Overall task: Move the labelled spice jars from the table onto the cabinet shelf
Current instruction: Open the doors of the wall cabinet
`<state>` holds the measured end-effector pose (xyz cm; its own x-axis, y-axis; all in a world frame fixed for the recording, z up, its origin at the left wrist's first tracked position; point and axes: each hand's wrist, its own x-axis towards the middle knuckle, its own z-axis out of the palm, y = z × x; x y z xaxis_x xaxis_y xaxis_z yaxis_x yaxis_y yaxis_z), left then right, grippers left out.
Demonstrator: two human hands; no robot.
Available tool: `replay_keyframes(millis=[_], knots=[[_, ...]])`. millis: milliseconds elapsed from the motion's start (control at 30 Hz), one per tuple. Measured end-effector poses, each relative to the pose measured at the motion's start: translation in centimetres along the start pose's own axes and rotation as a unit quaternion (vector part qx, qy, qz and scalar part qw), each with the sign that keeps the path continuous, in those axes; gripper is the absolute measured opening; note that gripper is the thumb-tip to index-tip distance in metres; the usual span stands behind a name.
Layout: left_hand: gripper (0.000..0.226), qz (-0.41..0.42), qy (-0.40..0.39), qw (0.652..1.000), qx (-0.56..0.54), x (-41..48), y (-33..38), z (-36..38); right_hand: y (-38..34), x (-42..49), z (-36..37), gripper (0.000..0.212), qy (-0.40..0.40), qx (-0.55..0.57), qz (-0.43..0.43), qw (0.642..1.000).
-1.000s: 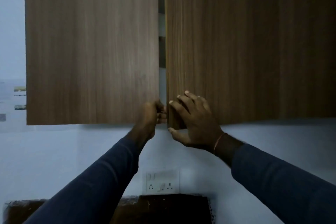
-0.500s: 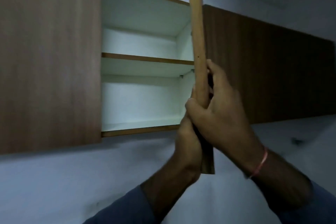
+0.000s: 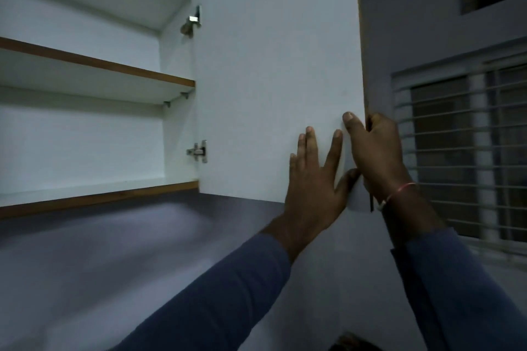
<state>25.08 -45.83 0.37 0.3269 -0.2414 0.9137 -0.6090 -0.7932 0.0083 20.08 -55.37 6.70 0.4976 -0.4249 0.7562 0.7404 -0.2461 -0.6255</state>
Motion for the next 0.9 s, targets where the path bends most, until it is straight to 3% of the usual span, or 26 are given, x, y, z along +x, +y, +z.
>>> replay_keyframes(millis=[267,333,400,467,533,600,767,900], knots=[[0.068,0.017,-0.012,0.999,0.031,1.3,-0.5,1.7,3.4,2.3,0.1,0.031,0.046,-0.008,0.0,0.999],[0.069,0.029,-0.026,0.999,0.038,1.3,-0.3,0.7,3.6,1.6,0.3,0.03,0.099,-0.024,-0.017,0.995],[0.064,0.044,-0.034,0.997,0.05,1.2,-0.6,-0.8,3.6,0.5,0.5,0.03,0.186,-0.076,-0.126,0.972],[0.045,0.08,0.006,0.995,0.06,0.9,-1.5,-2.3,3.8,-0.6,1.2,0.029,0.216,-0.134,-0.289,0.923],[0.025,0.11,0.046,0.989,0.087,0.3,-3.0,-3.7,3.6,-1.7,2.8,0.018,0.185,-0.132,-0.386,0.894],[0.019,0.105,0.033,0.989,0.097,-0.5,-4.5,-5.2,3.5,-2.9,4.9,0.013,0.141,-0.112,-0.395,0.901],[0.031,0.042,-0.046,0.978,0.2,-3.1,-9.9,-12.0,2.0,-6.4,12.1,0.032,-0.003,-0.052,-0.231,0.972],[0.027,-0.042,-0.094,0.926,0.362,-6.1,-15.4,-20.2,-1.3,-12.3,20.5,0.045,-0.136,0.004,-0.166,0.977]])
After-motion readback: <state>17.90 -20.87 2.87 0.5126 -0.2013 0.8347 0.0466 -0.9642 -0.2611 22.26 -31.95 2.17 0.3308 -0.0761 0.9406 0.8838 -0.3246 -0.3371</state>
